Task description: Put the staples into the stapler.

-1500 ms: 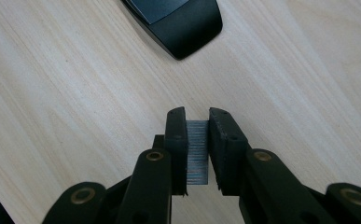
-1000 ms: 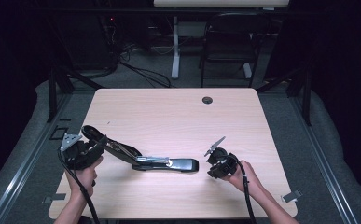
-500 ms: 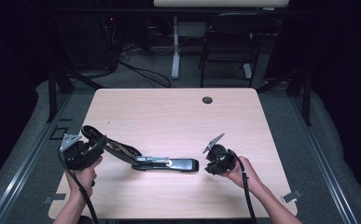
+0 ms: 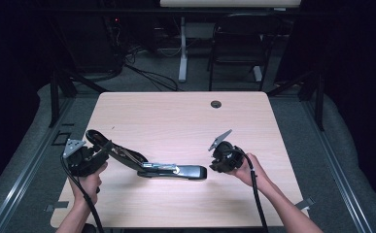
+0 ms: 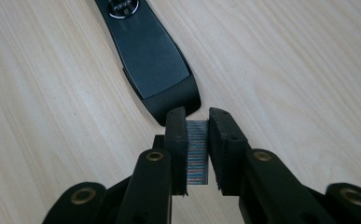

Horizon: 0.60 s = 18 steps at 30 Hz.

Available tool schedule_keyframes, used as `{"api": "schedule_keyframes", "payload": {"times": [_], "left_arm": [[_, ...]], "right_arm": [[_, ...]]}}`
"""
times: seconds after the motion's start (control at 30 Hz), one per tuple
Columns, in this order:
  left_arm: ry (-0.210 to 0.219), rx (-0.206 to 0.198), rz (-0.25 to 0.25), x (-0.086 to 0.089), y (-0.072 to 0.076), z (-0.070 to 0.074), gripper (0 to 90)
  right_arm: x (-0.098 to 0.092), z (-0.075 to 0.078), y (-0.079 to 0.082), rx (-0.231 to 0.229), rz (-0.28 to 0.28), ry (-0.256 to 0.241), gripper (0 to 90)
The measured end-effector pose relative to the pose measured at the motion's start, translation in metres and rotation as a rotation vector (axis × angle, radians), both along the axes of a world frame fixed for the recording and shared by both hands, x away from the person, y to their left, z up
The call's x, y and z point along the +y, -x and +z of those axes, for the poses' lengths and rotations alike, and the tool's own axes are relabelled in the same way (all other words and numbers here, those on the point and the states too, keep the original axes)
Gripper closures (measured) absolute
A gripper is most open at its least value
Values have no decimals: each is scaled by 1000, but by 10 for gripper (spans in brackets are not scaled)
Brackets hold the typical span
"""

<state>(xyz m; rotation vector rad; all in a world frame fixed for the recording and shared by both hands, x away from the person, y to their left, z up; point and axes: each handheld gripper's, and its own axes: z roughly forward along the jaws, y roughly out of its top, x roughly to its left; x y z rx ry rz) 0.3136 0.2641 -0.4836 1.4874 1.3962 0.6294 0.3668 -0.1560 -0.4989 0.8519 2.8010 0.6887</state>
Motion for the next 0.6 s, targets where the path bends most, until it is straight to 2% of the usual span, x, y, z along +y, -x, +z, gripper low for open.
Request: {"api": "schedule_keyframes", "payload": {"times": [0.23, 0.43, 0.6], "left_arm": [[2, -3, 3, -1, 0, 0, 615], [14, -1, -11, 2, 0, -1, 617], [28, -5, -16, 3, -1, -1, 618]], "right_arm": [[7, 5, -8, -24, 38, -23, 787], [13, 6, -14, -26, 75, -53, 788], [20, 5, -19, -31, 107, -52, 788]]}}
